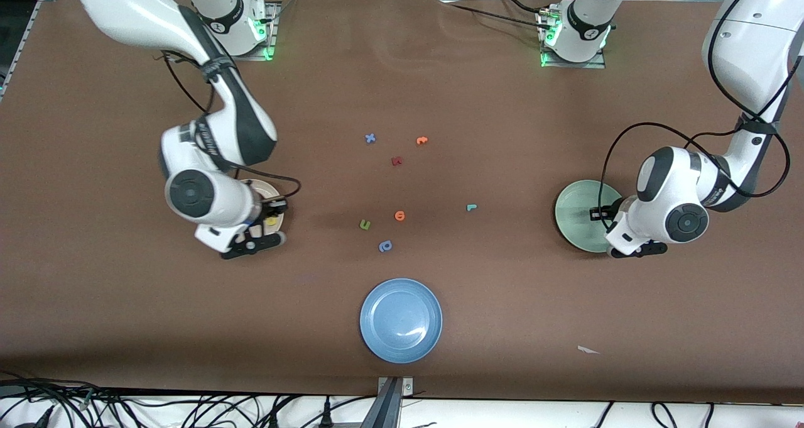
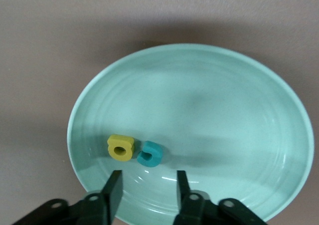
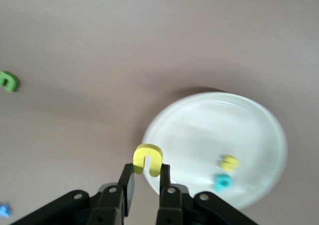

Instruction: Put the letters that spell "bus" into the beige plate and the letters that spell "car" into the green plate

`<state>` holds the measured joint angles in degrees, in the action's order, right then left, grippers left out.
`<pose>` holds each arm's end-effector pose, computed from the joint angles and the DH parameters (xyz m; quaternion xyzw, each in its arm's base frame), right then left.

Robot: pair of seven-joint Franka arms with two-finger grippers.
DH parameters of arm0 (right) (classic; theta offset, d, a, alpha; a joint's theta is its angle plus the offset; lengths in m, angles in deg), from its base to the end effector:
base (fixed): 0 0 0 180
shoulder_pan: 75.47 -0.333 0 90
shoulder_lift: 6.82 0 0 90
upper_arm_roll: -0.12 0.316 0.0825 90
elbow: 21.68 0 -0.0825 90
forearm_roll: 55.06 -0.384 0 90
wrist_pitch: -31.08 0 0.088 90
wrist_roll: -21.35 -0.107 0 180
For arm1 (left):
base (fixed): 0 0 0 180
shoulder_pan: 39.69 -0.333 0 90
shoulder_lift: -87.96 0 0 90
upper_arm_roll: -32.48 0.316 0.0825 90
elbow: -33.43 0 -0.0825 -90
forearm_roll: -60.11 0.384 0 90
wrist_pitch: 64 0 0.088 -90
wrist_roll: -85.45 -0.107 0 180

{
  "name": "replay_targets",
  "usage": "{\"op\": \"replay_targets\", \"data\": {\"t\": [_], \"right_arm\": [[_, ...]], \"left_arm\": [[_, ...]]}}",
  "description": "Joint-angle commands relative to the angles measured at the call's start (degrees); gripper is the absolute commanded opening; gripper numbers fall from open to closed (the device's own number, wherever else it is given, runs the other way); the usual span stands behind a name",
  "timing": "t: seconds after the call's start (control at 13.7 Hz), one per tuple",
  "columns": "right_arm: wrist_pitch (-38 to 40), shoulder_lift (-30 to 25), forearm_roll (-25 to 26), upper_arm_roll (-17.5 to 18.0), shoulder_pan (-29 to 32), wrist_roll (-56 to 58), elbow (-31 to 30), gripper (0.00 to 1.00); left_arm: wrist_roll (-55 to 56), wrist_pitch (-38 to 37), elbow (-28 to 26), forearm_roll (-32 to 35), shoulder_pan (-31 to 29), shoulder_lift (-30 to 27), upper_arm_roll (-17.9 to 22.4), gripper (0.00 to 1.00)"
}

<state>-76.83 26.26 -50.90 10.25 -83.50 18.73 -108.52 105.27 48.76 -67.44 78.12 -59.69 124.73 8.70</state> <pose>0.6525 0.1900 0.3144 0.9850 0.1399 -0.1012 0.0023 0.6182 -0.0061 0.2015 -0.9814 -0.0644 0.1760 0.0410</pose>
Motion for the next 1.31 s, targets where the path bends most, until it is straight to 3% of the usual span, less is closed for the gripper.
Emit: {"op": "replay_targets", "data": {"t": [0.0,0.15,0.22,0.36,0.51,0.58,0.73,0.95,1.24], "right_arm": [[1.7,0.7,-0.6,-0.1,4.7,5.2,-1.8,0.11],[-0.8,1.9,-0.6,-1.2,5.6,5.3,-4.8,0.14],[-3.1,3.4,-0.6,-1.2,6.5,5.3,-6.0,0.26],[-4.8,4.1,-0.6,-1.2,7.6,5.3,-7.5,0.34],[-4.7,3.9,-0.6,-1.1,7.6,4.7,-7.2,0.91],[-4.2,3.7,-0.6,-1.0,7.6,4.5,-6.9,0.98],[-4.0,3.4,-0.6,-0.9,7.6,4.5,-6.7,0.98],[-1.1,-1.2,-0.6,-1.1,7.6,4.9,-4.0,0.99],[10.8,-7.0,-0.6,-2.4,7.7,5.0,3.6,1.0]], "left_arm": [[0.3,-0.5,0.6,0.4,-0.3,-2.6,-2.0,1.0],[4.9,-0.7,0.6,-3.0,-0.2,-4.2,-5.3,1.0],[8.0,-0.6,0.6,-4.6,0.0,-4.5,-7.0,1.0],[16.2,-0.4,0.6,-5.2,0.2,-4.4,-11.2,1.0],[24.4,0.1,0.6,-4.9,3.8,-3.9,-12.7,1.0],[27.9,2.8,0.5,-4.8,6.3,-3.6,-12.6,0.99],[36.1,9.6,0.4,-4.5,10.5,-1.3,-12.5,0.98],[42.6,16.6,0.3,-4.4,15.8,1.7,-11.1,0.94],[47.7,22.1,0.3,-1.9,24.5,3.9,-3.2,0.94]]}}
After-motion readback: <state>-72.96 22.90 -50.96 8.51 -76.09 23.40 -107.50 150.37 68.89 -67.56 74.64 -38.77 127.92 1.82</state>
